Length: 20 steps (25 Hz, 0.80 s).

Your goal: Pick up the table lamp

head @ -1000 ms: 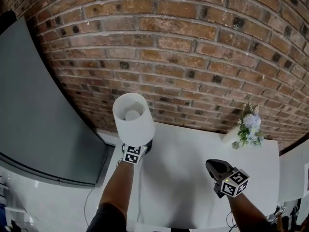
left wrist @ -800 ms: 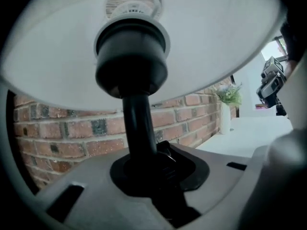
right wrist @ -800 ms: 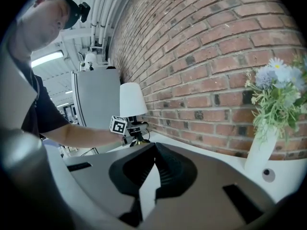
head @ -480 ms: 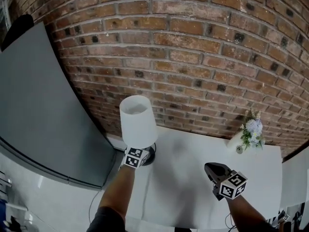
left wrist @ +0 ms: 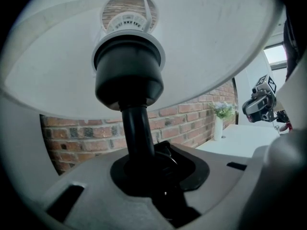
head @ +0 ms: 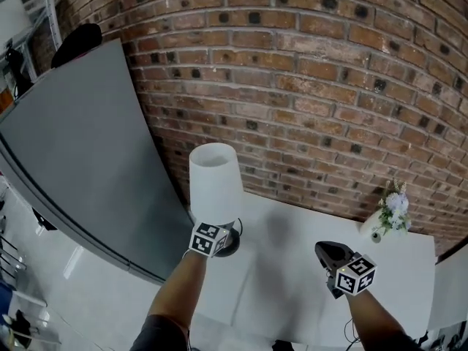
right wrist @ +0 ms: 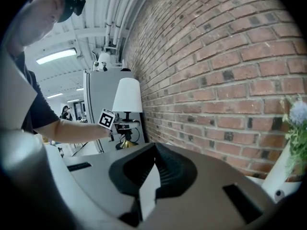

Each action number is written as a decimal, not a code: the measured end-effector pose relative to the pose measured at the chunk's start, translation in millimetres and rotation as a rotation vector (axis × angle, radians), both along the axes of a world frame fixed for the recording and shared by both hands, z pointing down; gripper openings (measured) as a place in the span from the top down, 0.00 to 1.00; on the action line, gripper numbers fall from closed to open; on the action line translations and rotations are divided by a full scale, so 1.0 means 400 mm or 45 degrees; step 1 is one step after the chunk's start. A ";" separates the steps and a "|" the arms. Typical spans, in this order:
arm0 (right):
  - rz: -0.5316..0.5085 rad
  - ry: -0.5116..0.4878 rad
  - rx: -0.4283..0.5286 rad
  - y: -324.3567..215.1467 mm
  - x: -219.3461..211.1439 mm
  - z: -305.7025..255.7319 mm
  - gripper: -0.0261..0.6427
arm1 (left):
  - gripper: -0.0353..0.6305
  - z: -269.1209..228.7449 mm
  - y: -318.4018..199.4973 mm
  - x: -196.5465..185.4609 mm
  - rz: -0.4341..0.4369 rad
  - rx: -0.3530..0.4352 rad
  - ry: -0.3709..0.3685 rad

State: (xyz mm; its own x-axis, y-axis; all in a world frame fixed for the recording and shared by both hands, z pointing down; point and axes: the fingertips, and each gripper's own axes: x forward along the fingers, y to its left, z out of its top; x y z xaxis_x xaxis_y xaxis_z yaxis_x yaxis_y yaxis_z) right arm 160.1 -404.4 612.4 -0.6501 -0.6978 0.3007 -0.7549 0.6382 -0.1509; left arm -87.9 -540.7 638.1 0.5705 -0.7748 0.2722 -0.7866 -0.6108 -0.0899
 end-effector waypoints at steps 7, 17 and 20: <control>-0.023 0.035 0.042 -0.007 -0.076 -0.075 0.97 | 0.83 -0.132 0.087 -0.125 -0.065 -0.004 0.033; -0.115 0.020 0.104 -0.014 -0.262 -0.223 0.97 | 0.82 -0.334 0.229 -0.320 -0.152 0.001 0.035; -0.151 0.009 0.136 -0.021 -0.325 -0.274 0.97 | 0.82 -0.398 0.272 -0.376 -0.182 0.019 0.037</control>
State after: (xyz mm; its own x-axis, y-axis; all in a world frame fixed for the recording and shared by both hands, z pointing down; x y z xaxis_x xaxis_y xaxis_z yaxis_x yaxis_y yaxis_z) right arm 30.3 -412.7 502.6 -0.7278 -0.6449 0.2334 -0.6743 0.7349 -0.0722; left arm -238.2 -432.0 478.8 0.4618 -0.8524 0.2452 -0.8677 -0.4915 -0.0741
